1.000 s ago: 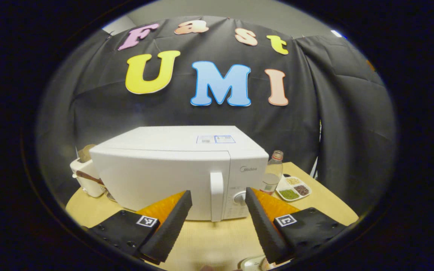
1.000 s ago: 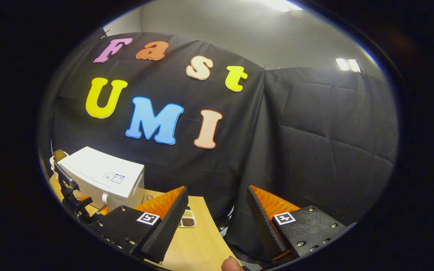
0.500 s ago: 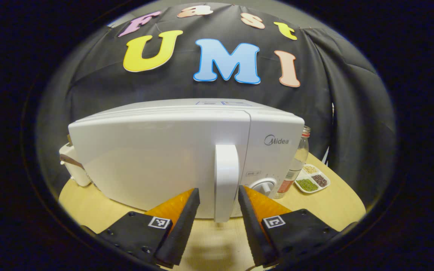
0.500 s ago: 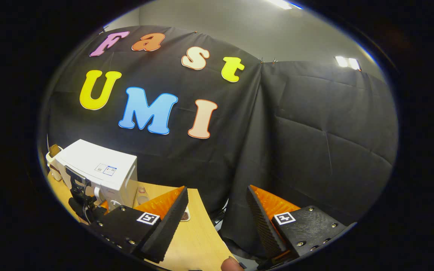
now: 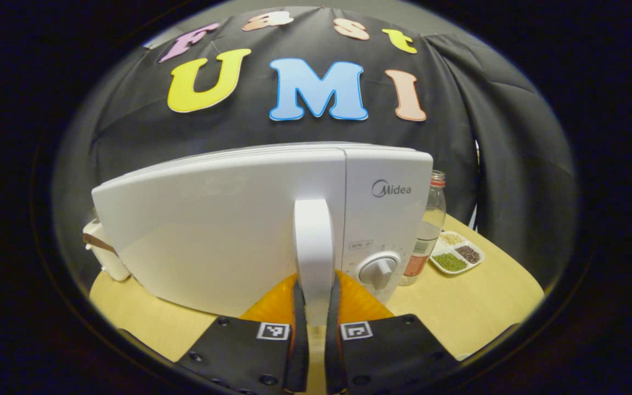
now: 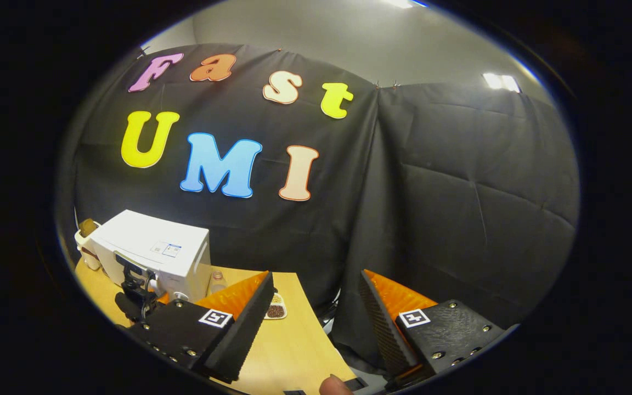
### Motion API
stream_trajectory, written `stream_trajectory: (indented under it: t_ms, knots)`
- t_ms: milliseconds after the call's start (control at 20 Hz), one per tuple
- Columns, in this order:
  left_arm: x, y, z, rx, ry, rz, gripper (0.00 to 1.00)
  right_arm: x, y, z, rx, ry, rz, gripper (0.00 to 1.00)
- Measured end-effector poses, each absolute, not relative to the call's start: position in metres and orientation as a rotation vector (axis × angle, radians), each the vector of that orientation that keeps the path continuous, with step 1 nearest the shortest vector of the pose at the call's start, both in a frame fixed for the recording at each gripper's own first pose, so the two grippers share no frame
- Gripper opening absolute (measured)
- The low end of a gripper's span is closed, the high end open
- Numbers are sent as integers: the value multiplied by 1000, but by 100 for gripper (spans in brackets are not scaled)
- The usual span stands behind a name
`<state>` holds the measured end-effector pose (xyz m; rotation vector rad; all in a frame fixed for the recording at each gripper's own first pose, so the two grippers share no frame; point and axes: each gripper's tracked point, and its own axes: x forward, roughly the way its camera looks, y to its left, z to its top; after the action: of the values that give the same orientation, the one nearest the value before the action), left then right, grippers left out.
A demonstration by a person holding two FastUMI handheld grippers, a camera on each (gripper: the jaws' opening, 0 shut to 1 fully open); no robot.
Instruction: Open the microwave oven with the left hand, put the food in, and close the microwave oven.
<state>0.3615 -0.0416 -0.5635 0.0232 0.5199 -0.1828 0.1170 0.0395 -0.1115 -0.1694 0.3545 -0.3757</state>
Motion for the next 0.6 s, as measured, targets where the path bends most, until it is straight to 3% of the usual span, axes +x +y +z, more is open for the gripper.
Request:
stream_trajectory:
  t_ms: [100, 250, 600]
  knots:
    - [361, -43, -565, 13, 542, -198, 19, 109, 43, -106, -160, 334, -362, 95]
    - [358, -42, -564, 11, 567, -233, 12, 97, 47, -102, -145, 311, -352, 95]
    - [356, -42, -565, 23, 621, -285, 12, 72, 47, -100, -99, 298, -343, 94]
